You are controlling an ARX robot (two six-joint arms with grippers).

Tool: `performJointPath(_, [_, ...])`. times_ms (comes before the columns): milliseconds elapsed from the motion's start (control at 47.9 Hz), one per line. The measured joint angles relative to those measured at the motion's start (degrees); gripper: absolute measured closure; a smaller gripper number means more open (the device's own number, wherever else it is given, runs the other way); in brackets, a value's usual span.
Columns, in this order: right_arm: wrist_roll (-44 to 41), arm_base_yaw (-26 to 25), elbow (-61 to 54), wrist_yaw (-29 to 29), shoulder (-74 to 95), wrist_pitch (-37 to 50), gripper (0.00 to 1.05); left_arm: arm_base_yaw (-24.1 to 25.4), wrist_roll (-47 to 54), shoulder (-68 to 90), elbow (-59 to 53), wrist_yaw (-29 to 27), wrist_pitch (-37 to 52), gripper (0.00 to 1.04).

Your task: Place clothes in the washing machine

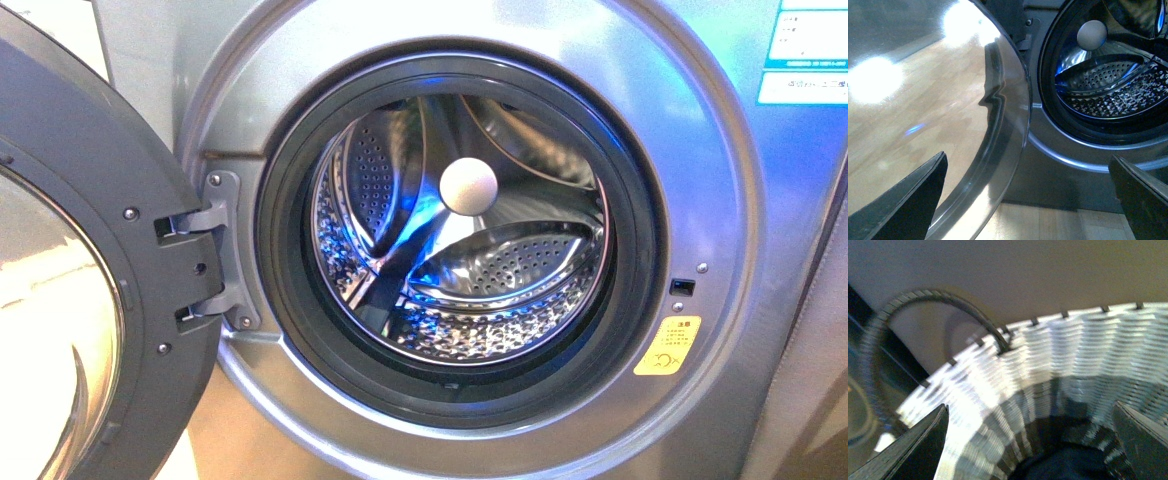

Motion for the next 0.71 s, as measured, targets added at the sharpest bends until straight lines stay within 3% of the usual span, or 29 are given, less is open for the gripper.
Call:
performJointPath(334, [-7.7, -0.7, 6.1, 11.7, 26.0, 4.7, 0.08, 0.0, 0.0, 0.0, 0.0, 0.0, 0.0, 0.06])
performJointPath(710, [-15.3, 1.2, 14.4, 18.6, 49.0, 7.9, 0.08, 0.0, 0.0, 0.0, 0.0, 0.0, 0.0, 0.06])
